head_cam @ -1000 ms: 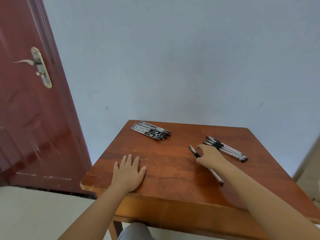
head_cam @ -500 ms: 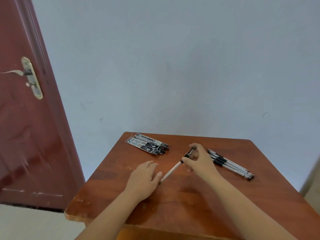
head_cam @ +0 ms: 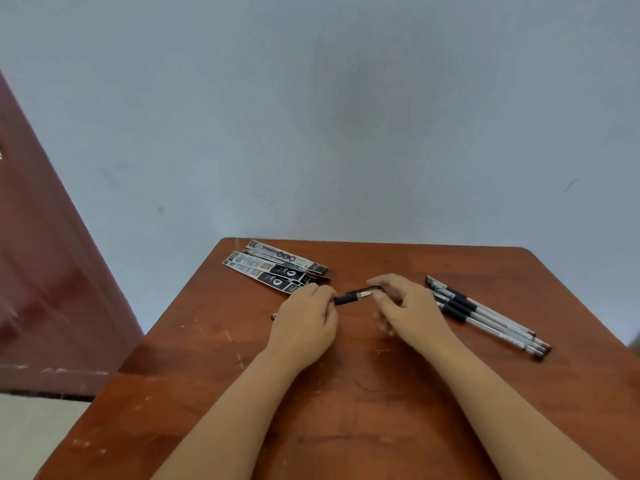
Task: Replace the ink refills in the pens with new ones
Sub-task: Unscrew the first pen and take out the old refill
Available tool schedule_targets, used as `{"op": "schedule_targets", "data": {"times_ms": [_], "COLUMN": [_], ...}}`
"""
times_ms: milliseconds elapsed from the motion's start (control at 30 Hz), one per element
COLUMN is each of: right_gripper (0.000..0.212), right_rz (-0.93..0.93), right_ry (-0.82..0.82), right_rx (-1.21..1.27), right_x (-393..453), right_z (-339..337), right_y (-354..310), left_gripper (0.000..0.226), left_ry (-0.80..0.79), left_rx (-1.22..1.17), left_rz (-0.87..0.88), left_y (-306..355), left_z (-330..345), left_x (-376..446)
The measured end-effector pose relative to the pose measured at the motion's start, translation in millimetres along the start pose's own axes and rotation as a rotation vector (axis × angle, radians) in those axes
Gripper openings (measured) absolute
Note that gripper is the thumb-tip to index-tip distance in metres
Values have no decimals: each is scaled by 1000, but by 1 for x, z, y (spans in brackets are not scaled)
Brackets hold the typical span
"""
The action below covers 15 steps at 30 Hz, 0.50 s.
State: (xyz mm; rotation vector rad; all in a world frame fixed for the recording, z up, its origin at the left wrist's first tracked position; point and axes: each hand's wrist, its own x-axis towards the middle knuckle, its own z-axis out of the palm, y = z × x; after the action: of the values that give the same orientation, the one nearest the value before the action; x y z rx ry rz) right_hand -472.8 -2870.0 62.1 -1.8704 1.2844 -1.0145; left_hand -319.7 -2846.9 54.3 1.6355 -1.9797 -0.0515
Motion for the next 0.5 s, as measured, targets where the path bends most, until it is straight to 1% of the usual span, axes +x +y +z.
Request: {"op": "schedule_targets", "data": {"times_ms": [67,100,267,333,400,500], "right_gripper": [18,17,12,12,15,19], "right_rz": [-52,-58,14,41,57,41], "right_ry": [4,3,-73,-76,-69,-63], "right_rx": [-156,-179,-14,36,68,83], "right_x": [2,2,0,-1,1,-1], "right_z": [-5,-5,4,8,8,9], "right_y": [4,4,6,8,11,12], "left_gripper": [25,28,29,29,29,24], "left_ry": [-8,-10,-36,-26,-29,-58], "left_rx": [53,88,305,357,335,189], "left_rz": [34,50,21,16,4,9], "left_y": [-4,-6,-10,-7,-4,-4], "left_z": [3,2,-1,0,2,5], "left_x": [-1,-2,-9,-10,-9,-11]}}
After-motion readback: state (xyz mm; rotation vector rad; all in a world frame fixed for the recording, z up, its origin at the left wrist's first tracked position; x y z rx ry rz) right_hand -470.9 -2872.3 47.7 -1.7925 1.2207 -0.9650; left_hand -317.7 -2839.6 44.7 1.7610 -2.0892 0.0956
